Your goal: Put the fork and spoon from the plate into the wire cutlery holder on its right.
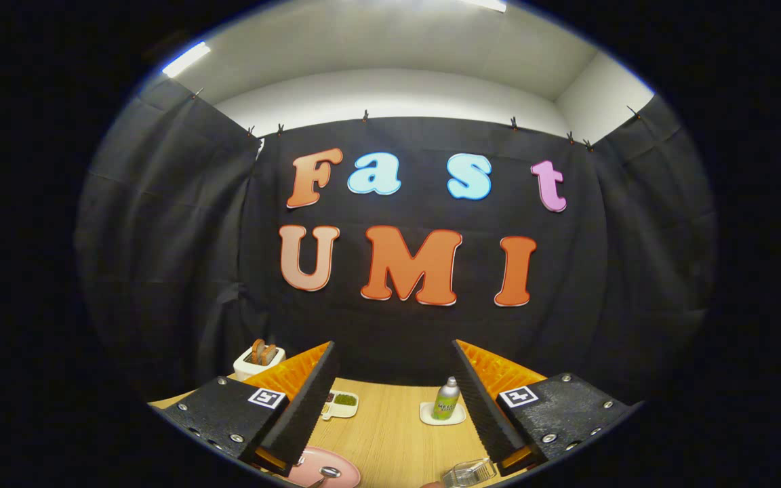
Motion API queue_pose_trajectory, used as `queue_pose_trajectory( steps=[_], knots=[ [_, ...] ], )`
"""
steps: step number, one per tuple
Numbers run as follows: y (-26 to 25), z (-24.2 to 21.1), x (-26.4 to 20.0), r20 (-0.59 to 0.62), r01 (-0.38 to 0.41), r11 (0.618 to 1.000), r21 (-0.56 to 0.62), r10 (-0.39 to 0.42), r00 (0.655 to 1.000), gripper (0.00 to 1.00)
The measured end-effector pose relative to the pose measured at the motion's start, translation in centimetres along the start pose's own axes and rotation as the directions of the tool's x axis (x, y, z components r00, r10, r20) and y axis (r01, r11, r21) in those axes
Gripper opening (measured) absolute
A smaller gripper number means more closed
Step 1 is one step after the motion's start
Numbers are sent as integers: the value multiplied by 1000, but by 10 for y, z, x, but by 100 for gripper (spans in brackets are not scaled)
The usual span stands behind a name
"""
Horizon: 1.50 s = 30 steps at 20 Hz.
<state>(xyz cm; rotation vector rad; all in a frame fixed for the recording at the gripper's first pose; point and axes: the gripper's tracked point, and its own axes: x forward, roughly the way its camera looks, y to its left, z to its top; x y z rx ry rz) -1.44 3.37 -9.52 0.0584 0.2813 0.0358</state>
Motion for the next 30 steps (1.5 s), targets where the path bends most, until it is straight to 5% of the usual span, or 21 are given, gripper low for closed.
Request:
queue_pose_trajectory(
  steps=[10,23,30],
  knots=[
    [49,-130,6,-337,-54,996,73,76,938,98],
    [107,-299,-36,-729,-85,992,97,129,672,96],
    [121,-360,-62,-852,-79,993,83,112,512,81]
  ],
)
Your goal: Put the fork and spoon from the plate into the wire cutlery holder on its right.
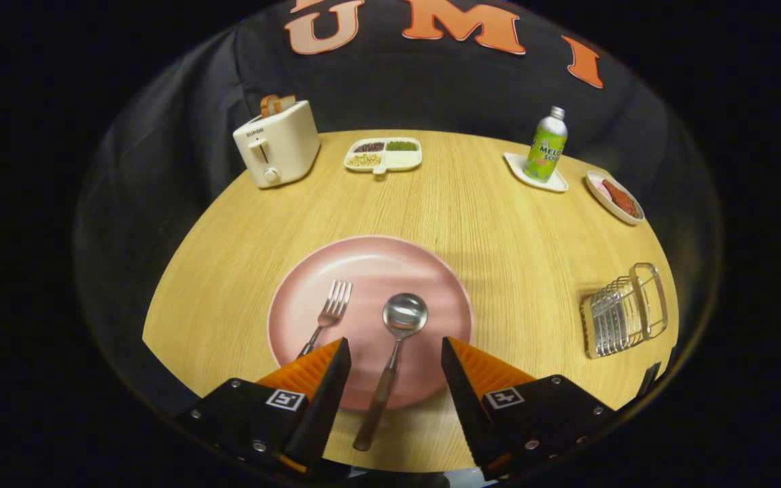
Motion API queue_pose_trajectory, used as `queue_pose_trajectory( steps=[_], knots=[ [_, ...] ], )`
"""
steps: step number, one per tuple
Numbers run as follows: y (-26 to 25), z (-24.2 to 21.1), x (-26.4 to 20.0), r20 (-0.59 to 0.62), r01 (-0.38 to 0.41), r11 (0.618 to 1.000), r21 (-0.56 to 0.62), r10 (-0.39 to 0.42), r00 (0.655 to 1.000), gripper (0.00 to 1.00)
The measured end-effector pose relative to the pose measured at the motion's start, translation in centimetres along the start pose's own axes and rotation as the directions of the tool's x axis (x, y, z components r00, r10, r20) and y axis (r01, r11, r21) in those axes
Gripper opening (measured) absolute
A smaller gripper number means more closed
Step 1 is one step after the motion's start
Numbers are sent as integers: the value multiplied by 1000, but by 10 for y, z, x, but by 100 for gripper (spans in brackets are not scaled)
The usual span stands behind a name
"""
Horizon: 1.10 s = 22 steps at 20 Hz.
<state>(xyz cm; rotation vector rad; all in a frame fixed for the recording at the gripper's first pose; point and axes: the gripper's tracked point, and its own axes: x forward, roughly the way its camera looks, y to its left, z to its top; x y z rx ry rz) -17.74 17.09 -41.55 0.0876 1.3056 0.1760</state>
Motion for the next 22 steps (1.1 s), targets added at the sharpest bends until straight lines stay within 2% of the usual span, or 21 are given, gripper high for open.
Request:
queue_pose_trajectory(
  steps=[4,7,10,13,15,19,22],
  knots=[
    [2,-14,12,-78,9,1000,-21,-10,997,70],
    [6,-23,17,-134,2,1000,-27,-5,991,56],
    [7,-27,21,-153,-3,999,-36,-2,988,49],
    [7,-35,22,-201,-7,999,-36,0,979,31],
    [6,-33,22,-213,-8,1000,-25,2,977,23],
    [0,-31,25,-221,-9,1000,0,9,975,11],
    [-1,-26,23,-196,-15,1000,-2,14,980,8]
  ],
)
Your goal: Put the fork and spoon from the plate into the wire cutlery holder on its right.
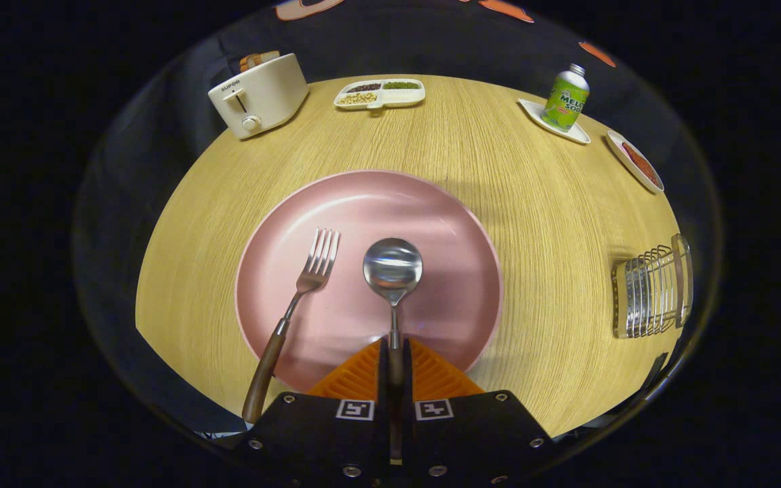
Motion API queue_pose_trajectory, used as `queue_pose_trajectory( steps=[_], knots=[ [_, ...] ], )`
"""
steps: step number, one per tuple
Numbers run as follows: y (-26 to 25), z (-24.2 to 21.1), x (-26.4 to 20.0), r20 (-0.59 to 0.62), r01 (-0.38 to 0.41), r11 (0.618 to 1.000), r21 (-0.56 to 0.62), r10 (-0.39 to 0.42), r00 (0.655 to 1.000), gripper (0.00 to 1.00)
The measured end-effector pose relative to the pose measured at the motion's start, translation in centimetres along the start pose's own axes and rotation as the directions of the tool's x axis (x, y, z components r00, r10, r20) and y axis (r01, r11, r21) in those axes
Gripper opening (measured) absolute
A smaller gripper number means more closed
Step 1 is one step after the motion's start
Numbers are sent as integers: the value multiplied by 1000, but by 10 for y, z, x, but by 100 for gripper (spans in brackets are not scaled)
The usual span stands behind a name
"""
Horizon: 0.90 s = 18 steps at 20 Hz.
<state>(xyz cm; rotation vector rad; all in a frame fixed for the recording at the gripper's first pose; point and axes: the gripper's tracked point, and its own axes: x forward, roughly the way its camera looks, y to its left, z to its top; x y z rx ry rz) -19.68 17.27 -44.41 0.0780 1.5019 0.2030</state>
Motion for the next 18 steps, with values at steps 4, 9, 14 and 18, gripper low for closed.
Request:
queue_pose_trajectory(
  steps=[4,9,14,18],
  knots=[
    [1,10,-17,66,-33,999,2,33,997,6],
    [-18,34,-50,181,-32,999,14,29,983,6],
    [-67,48,-93,268,10,998,54,-25,963,6],
    [-121,54,-127,324,72,992,100,-101,941,6]
  ],
)
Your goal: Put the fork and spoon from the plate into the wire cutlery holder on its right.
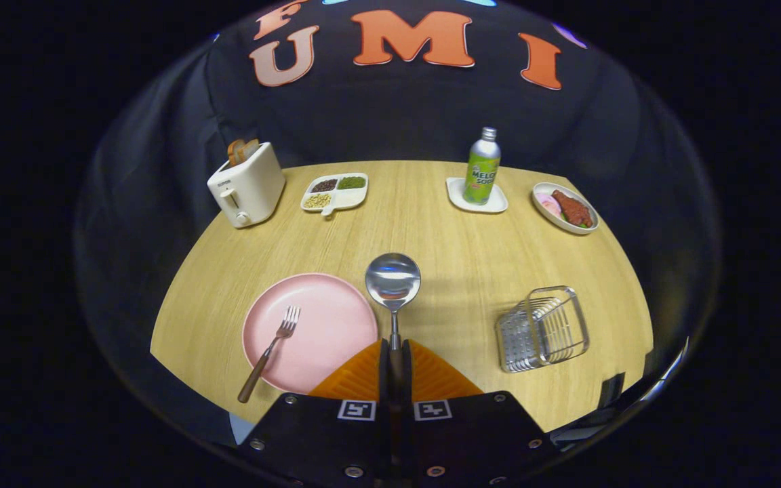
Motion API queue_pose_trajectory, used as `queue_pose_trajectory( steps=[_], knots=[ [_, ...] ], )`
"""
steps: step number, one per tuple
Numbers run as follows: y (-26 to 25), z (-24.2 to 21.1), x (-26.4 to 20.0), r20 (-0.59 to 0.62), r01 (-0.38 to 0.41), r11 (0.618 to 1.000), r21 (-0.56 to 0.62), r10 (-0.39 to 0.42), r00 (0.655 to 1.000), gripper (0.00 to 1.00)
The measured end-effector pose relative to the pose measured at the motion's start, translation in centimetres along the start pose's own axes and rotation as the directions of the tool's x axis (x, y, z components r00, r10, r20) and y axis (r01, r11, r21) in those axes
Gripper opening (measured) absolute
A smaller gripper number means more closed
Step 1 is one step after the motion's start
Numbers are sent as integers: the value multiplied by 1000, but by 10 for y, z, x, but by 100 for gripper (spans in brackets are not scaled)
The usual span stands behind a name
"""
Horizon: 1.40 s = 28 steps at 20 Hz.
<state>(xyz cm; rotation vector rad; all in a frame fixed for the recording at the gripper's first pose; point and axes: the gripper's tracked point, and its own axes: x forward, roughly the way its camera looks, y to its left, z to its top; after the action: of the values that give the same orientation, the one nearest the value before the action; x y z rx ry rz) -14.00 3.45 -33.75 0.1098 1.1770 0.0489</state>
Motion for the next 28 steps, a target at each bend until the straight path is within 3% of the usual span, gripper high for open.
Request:
queue_pose_trajectory(
  steps=[8,16,28],
  knots=[
    [-107,16,-23,27,124,992,-1,-124,992,6],
    [-153,-21,-13,-109,165,985,-46,-170,979,6],
    [-160,-40,8,-318,56,985,-166,-107,942,7]
  ],
)
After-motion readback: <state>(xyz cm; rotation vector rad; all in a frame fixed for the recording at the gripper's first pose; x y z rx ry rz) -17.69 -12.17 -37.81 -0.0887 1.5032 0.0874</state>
